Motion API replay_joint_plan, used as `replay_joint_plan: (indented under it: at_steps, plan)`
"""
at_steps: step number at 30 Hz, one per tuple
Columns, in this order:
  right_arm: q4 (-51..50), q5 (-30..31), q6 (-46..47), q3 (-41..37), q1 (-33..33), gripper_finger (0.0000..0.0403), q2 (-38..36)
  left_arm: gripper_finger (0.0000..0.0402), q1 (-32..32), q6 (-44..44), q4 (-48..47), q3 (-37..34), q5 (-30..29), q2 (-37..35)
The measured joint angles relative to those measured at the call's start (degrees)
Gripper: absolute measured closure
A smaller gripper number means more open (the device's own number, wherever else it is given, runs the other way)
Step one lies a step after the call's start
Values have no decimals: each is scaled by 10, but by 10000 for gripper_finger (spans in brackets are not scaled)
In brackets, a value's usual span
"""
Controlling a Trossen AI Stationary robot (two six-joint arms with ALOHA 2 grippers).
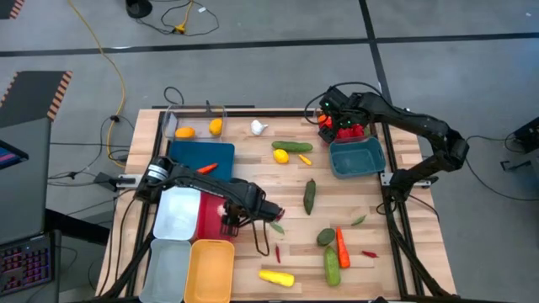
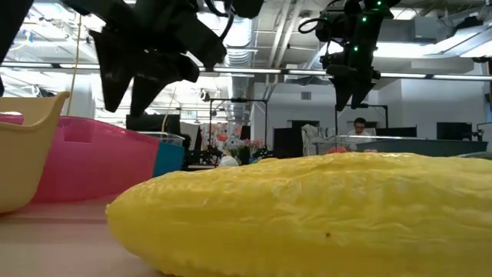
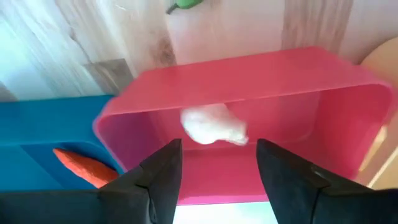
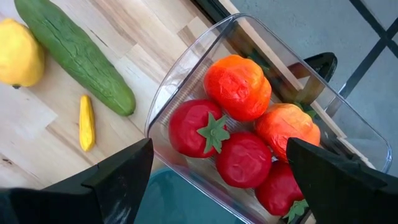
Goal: Sort produce into baskets
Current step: Put the white garlic into the red bin
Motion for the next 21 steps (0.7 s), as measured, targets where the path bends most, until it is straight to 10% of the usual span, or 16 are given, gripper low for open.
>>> replay_joint_plan:
  at_steps: [11, 21]
  plan:
    - [-16, -2, 0, 0, 0, 10, 0, 207, 116, 148, 26, 13, -95, -58]
    - [-18, -2, 25, 0, 1, 10, 0, 207, 271, 251, 242, 14, -151, -70]
